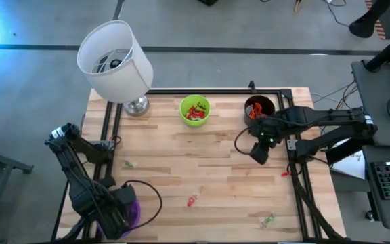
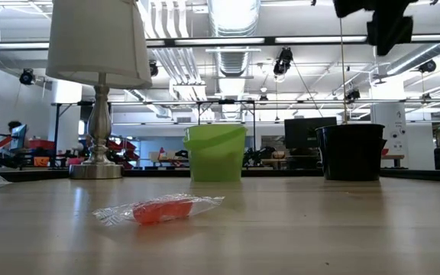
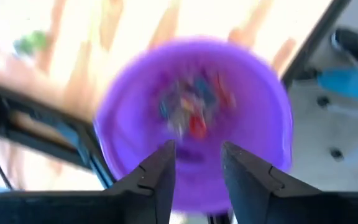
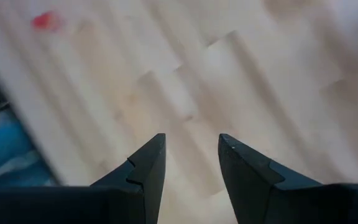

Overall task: Sort candy
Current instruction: Put the bottom right green gummy candy into the violet bucket

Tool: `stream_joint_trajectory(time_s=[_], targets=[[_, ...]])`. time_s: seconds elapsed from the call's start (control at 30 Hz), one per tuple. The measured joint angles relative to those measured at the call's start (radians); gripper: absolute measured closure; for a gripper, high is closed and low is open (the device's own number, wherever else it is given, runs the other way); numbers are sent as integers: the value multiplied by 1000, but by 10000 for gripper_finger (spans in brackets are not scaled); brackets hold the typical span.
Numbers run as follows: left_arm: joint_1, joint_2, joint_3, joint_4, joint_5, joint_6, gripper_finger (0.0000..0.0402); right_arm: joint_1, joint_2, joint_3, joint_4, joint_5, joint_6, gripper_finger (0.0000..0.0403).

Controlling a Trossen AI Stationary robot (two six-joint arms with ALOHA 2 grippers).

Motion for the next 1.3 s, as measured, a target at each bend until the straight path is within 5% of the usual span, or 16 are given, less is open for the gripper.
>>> stream_joint_trajectory(time_s=[0.17, 0.57, 0.83, 1.3], targets=[[-1, 0, 0, -23, -166, 26, 288, 112, -1, 27, -5, -45, 99, 264], [-3, -2, -3, -30, -186, 170, 287, 481, 30, 36, 9, 159, 659, 264], [-8, -3, -3, -30, -223, 284, 287, 590, 136, 31, 9, 174, 981, 264], [-66, -53, -4, -30, -225, 367, 287, 592, 404, 50, 140, 77, 899, 264]])
